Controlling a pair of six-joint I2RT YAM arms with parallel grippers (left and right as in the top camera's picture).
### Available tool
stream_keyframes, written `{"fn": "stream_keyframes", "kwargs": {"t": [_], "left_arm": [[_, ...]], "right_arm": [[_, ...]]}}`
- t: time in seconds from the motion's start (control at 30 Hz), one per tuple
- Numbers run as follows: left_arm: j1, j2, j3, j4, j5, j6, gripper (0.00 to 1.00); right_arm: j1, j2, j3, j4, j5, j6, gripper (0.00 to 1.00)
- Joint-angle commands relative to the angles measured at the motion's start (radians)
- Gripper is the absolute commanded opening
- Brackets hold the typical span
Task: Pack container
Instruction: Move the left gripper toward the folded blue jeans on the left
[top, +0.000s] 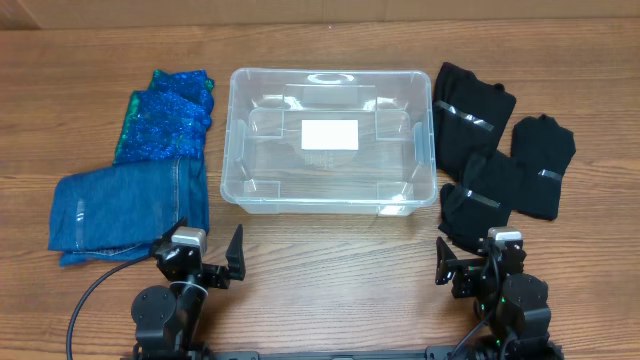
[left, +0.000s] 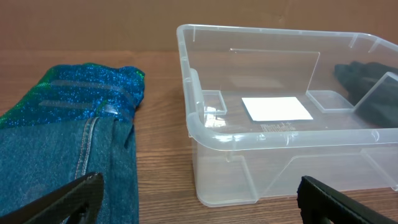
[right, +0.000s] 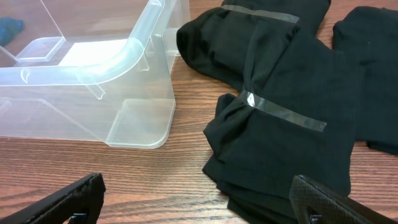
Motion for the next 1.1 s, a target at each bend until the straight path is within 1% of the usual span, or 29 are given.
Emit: {"fn": "stream_keyframes", "kwargs": {"t": [0.0,0.67,0.73,0.83,0.9,0.97,1.07], "left_arm": [[-0.007,-0.008,-0.005,0.005,0.002,-0.006,1.0],[-0.007,-0.008,-0.005,0.005,0.012,-0.019,1.0],[-0.007,-0.008,-0.003,-0.002,0.007,-0.048,1.0],[-0.007,-0.006,0.023,-0.049,-0.022,-0.165,1.0],[-0.007,0.002,0.062,-0.087,-0.034,-0.218,1.0],[-0.007,0.029,0.122,-0.121,-0.087,-0.278,1.0],[-0.007,0.109,0.234,-0.151,-0.13,-0.296,1.0]], "right_arm": [[-0.004,-0.01,-0.018,0.003,-0.002,-0.003,1.0],[-0.004,-0.01,-0.018,0.002,-0.001,-0.003,1.0],[-0.004,-0.01,-0.018,0.002,-0.001,-0.003,1.0],[-0.004,-0.01,-0.018,0.003,-0.002,-0.003,1.0],[-0.004,-0.01,-0.018,0.003,-0.002,-0.003,1.0],[-0.004,-0.01,-0.018,0.003,-0.002,-0.003,1.0],[-0.004,-0.01,-0.018,0.003,-0.001,-0.003,1.0]]}}
